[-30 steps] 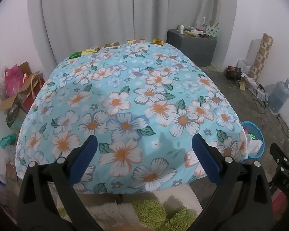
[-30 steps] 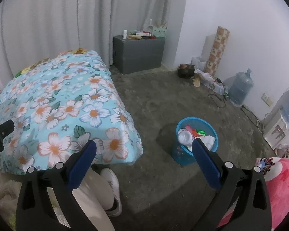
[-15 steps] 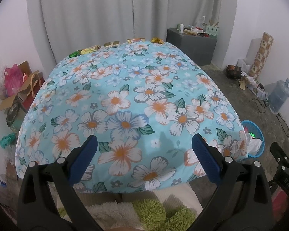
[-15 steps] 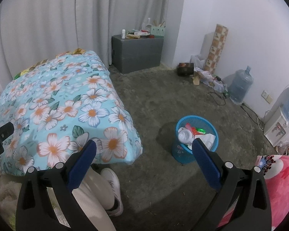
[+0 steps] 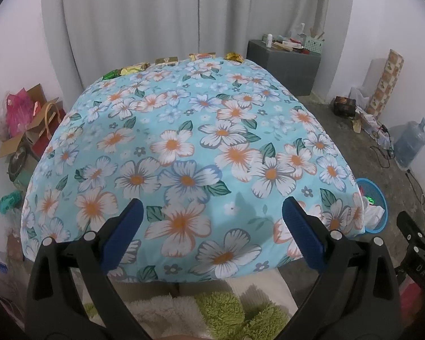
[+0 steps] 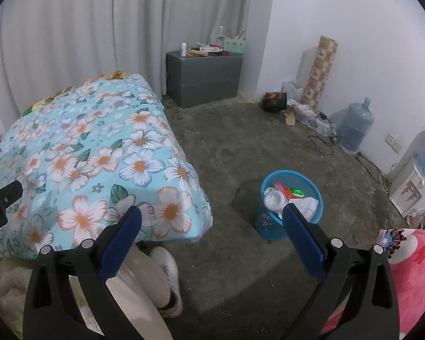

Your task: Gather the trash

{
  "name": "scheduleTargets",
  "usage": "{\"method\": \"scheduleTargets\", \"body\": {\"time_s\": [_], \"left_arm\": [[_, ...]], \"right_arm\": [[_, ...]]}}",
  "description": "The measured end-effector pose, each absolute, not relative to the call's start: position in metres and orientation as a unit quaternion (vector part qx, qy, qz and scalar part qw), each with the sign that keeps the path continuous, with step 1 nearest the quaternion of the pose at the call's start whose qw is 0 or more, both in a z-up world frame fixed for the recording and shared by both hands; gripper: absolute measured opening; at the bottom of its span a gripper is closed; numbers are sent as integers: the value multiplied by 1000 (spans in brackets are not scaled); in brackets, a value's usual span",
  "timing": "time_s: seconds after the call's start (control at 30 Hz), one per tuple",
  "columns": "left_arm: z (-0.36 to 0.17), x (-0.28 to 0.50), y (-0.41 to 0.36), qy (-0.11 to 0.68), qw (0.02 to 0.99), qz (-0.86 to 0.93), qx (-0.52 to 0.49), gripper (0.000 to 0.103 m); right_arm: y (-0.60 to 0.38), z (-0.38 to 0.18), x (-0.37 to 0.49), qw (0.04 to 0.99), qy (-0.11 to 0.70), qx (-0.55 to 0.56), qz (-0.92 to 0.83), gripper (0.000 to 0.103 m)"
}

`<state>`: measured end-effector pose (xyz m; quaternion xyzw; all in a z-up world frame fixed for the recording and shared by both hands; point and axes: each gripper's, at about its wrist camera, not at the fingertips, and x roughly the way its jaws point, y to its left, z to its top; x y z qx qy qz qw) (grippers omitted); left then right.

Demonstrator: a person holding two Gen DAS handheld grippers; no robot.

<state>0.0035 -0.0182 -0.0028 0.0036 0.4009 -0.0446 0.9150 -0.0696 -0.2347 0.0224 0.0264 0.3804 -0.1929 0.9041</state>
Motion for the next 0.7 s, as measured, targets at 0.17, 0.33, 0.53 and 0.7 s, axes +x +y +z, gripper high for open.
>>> {"method": "scheduleTargets", "body": {"time_s": [0.17,0.33,0.53,0.7], "left_arm": [[-3,2,-18,401,915,-44,3,94],[-3,4,-18,401,915,-45,4,94],[-2,3,-18,401,915,-45,4,94],[-3,4,-17,403,914,-45,4,94]], "right_arm": [[-235,22,-69,904,381,26,-192,96],[-234,22,-69,904,381,26,-192,96],[-230,20,-68,904,382,28,-188,97],[-230,20,-68,905,382,30,-187,96]]}}
